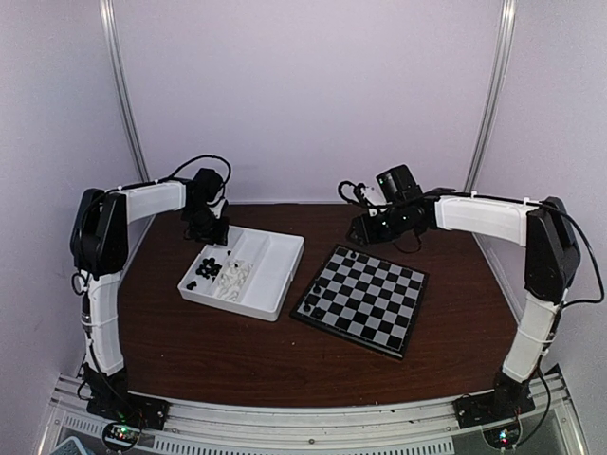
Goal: Set up the chess pieces on the board
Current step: Pick up the chess piece from the storage box.
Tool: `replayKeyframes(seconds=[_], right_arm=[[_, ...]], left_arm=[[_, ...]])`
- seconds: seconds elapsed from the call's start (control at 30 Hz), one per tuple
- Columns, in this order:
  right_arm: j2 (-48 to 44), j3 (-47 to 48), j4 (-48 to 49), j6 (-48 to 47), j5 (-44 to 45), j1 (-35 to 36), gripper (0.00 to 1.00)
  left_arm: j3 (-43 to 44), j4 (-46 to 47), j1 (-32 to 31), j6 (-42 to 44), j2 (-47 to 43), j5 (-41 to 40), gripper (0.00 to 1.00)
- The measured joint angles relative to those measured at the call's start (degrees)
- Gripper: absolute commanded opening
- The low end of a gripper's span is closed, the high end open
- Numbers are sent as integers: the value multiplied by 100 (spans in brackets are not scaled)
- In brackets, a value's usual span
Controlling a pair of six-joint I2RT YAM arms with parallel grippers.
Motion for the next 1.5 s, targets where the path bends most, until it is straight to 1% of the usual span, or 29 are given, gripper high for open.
replayKeyframes(seconds=[0.17, 0.43, 0.7, 0.8, 0.83, 0.93, 1.07, 1.2, 1.33, 1.5], right_arm=[[162, 151, -79, 0, -57, 0, 52], [232, 155, -155, 7, -79, 0, 52], [232, 149, -199, -4, -76, 0, 52], [232, 149, -210, -9, -76, 0, 52], [232, 149, -212, -7, -76, 0, 52], [212, 114, -195, -2, -83, 0, 52], [85, -103, -151, 11, -129, 0, 52], [-72, -238, -212, 0, -168, 0, 51], [-227, -306, -260, -9, -188, 0, 52], [-557, -601, -280, -15, -304, 2, 53]], left_arm=[[354, -175, 0, 125, 367, 149, 37], [739, -323, 0, 197, 787, 426, 37], [1003, -483, 0, 258, 1095, 420, 34], [1003, -527, 0, 302, 1108, 398, 31], [1003, -540, 0, 321, 1110, 396, 28], [1003, -584, 0, 389, 1108, 402, 15], [984, -599, 0, 433, 1106, 396, 12], [772, -492, 0, 431, 970, 352, 12], [205, -431, 0, 431, 562, 181, 13], [-649, -48, 0, 387, -376, 37, 13]])
